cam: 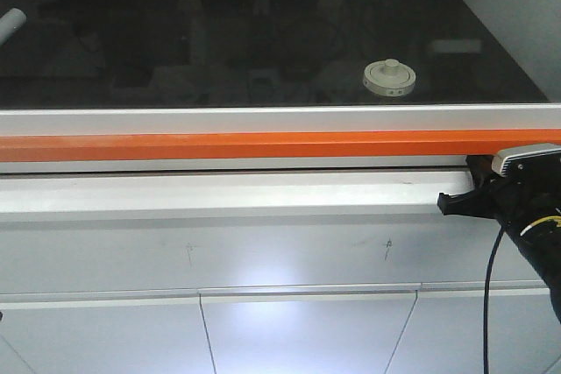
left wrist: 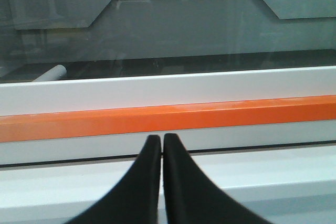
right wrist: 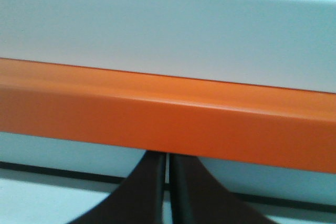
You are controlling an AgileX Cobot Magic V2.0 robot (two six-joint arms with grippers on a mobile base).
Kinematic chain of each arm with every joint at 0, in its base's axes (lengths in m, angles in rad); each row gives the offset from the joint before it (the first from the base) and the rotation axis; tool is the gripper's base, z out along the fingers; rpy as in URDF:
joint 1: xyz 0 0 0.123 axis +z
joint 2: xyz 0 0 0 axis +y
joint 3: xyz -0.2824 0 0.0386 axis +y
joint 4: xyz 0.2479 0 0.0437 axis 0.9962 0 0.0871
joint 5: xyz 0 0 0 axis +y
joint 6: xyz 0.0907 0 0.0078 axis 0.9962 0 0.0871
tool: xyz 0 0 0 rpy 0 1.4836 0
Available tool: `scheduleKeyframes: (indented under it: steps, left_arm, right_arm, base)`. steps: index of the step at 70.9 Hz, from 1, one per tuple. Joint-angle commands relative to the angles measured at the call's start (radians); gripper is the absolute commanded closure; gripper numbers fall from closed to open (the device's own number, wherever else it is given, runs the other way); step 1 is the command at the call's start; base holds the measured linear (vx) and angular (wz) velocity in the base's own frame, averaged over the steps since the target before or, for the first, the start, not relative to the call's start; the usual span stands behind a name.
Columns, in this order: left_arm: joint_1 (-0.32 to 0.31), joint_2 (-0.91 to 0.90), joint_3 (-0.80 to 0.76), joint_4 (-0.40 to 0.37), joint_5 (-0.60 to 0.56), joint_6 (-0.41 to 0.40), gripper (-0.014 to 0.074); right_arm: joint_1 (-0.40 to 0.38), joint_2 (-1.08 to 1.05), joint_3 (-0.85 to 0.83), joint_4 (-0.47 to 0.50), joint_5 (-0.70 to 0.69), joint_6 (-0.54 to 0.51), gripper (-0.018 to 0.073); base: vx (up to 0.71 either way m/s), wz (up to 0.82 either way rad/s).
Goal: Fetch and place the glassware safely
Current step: 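Move the right gripper to the orange sash handle, then move the left gripper to the orange sash handle beside the right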
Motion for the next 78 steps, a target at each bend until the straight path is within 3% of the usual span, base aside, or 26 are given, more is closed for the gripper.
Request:
scheduleKeyframes:
  steps: [1, 11, 22, 40, 52, 63, 78]
  left_arm:
    - [0.000, 0.041, -0.041, -0.003, -0.083, 0.031, 0.0603]
    - [0.000, 0.138, -0.117, -0.003, -0.100, 0.090, 0.0603]
    - [0.000, 0.289, -0.199, -0.008, -0.144, 0.090, 0.0603]
    - [0.000, 0.556, -0.222, -0.003, -0.382, 0.074, 0.0603]
    - [0.000, 0.723, -0.256, 0.024, -0.483, 0.045, 0.0603]
    - [0.000, 0.837, -0.307, 0.069, -0.505, 0.045, 0.0603]
    - [0.000, 0.920, -0.315, 0.068, -0.534, 0.045, 0.0603]
  right_arm:
    - [-0.004, -0.037, -0.019, 0.002, -0.130, -0.007, 0.0563]
    - [-0.004, -0.037, -0.019, 0.002, -0.126, -0.007, 0.0563]
    - [-0.004, -0.037, -0.019, 0.002, -0.126, -0.006, 0.0563]
    - [-0.004, -0.037, -0.019, 0.002, -0.125, 0.016, 0.0563]
    - [-0.004, -0.037, -0.019, 0.002, -0.125, 0.016, 0.0563]
    - [-0.004, -0.037, -0.019, 0.002, -0.125, 0.016, 0.0563]
    - [-0.004, -0.037, -0.019, 0.002, -0.125, 0.016, 0.0563]
  base:
    - [0.00, 0.00]
    - [0.00, 0.00]
    - [0.00, 0.00]
    - [0.00, 0.00]
    - [0.00, 0.00]
    - [0.00, 0.00]
    - [0.00, 0.00]
